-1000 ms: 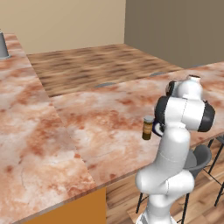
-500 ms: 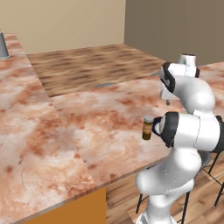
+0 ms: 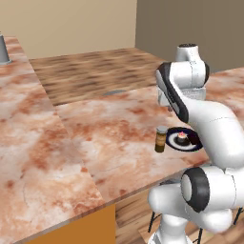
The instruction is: Take the cinnamon bottle from the cabinet and place it on the dining table, next to the plate with the cupcake. Then take the chocolate from the dining counter and place it on the cupcake plate.
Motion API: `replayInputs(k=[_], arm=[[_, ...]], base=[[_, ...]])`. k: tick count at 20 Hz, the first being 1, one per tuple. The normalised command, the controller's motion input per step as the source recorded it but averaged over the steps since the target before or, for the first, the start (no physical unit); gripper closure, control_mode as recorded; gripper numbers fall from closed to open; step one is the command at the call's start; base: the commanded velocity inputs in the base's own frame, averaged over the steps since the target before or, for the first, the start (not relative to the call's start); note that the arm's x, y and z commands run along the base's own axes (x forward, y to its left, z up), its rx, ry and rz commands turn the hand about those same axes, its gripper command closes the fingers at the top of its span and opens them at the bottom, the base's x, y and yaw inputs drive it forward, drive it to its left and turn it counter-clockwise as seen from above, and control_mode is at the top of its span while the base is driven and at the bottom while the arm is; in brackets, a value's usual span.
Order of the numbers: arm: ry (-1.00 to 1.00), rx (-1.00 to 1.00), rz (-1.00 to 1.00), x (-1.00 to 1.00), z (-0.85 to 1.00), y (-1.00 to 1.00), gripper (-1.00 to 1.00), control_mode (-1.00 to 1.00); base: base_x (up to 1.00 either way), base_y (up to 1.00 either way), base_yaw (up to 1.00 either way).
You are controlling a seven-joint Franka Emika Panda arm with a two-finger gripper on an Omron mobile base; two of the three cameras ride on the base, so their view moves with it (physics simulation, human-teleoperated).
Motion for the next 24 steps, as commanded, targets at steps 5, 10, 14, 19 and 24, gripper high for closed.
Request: replayInputs(k=[5, 10, 14, 19, 24], arm=[[-0.15, -0.27, 0.06, -0.8, 0.02, 1.0, -1.0, -1.0], [-0.29, -0.22, 0.01, -0.59, -0.04, 0.89, -1.0, -1.0], [-0.14, -0.12, 0.0, -0.12, -0.26, 0.32, -1.0, -1.0], [-0.16, -0.11, 0.0, -0.01, -0.28, 0.18, -1.0, -1.0], [0.0, 0.0, 0.0, 0.0, -0.02, 0.0, -1.0, -1.0]], base=[[0.0, 0.0, 0.0], [0.0, 0.0, 0.0], [0.0, 0.0, 0.0], [0.0, 0.0, 0.0], [0.0, 0.0, 0.0]])
